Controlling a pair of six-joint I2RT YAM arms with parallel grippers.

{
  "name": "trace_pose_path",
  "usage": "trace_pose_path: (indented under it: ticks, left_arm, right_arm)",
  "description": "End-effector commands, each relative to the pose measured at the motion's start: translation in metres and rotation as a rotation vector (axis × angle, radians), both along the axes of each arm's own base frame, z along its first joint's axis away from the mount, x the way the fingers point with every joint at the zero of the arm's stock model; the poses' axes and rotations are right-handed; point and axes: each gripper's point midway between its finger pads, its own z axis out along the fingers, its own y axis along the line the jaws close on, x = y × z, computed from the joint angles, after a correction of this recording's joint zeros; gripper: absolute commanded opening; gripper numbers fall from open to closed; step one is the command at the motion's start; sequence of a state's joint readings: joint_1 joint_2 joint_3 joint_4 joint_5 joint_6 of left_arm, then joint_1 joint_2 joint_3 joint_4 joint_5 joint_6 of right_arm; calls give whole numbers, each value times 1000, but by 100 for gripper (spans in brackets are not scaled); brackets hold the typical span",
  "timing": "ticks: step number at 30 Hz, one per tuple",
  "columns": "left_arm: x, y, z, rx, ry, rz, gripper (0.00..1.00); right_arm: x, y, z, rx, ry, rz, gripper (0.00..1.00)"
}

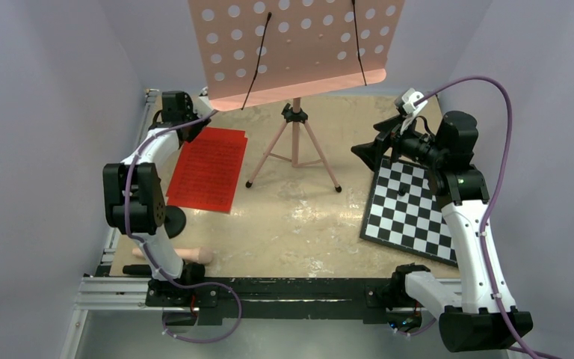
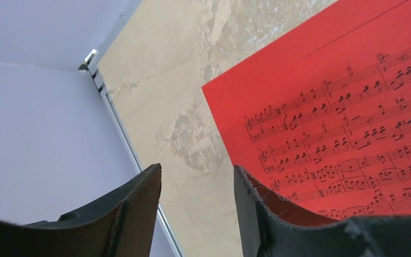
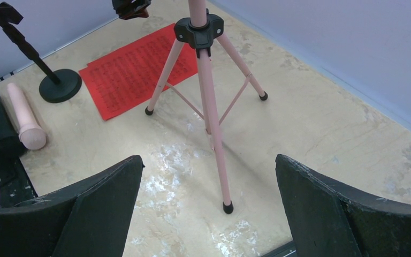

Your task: Pack up the instrument practice props

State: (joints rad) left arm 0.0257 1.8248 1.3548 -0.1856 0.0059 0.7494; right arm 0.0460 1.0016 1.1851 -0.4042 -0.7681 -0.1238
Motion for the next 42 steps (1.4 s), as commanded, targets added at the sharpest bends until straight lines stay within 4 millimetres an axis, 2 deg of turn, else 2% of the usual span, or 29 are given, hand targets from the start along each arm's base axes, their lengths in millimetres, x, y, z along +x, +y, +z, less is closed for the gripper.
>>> trace_pose_path:
  ticks: [1,5,10,14,16,20,22,24,27,31,33,35,38,42]
  left_arm:
    - [-13,10,20,15,-50,73,57]
    - [-45,4,15,-19,20,27,59]
    - [-82,-26,6,-85,54,-135,61]
    - [-106,-56,8,-138,57,-257,62]
    - [-122,-80,9,-164,63,-332,62]
    - [-159,-131,2,-213,119,-494,62]
    - [-166,-146,-7,-209,156,-511,62]
    - [-164,-149,-15,-239,206,-445,58]
    - [-164,-143,-32,-265,339,-350,46]
    - [-183,-134,-68,-184,471,-398,40]
    - [-187,-132,-76,-155,492,-431,40]
    - [-198,-140,-77,-191,534,-486,42]
    - [-203,-157,-70,-265,530,-510,44]
    - [-218,-180,-73,-272,541,-603,44]
  right_arm:
    - [3,-1,11,-13,-43,-10,99]
    - [-1,1,5,-25,-45,17,99]
    - [0,6,7,-15,-46,53,99]
    - [3,8,9,-15,-55,73,99]
    - [2,9,11,-23,-69,91,99]
    - [0,11,9,-41,-90,117,99]
    - [-1,13,7,-45,-92,139,99]
    - [-4,17,7,-64,-116,171,99]
    - [-8,18,9,-92,-147,186,99]
    - [-15,17,6,-111,-151,198,99]
    - [-17,17,5,-114,-149,200,99]
    - [-18,17,3,-113,-143,199,99]
    - [-18,19,5,-104,-140,208,99]
    - [-16,19,7,-101,-138,207,99]
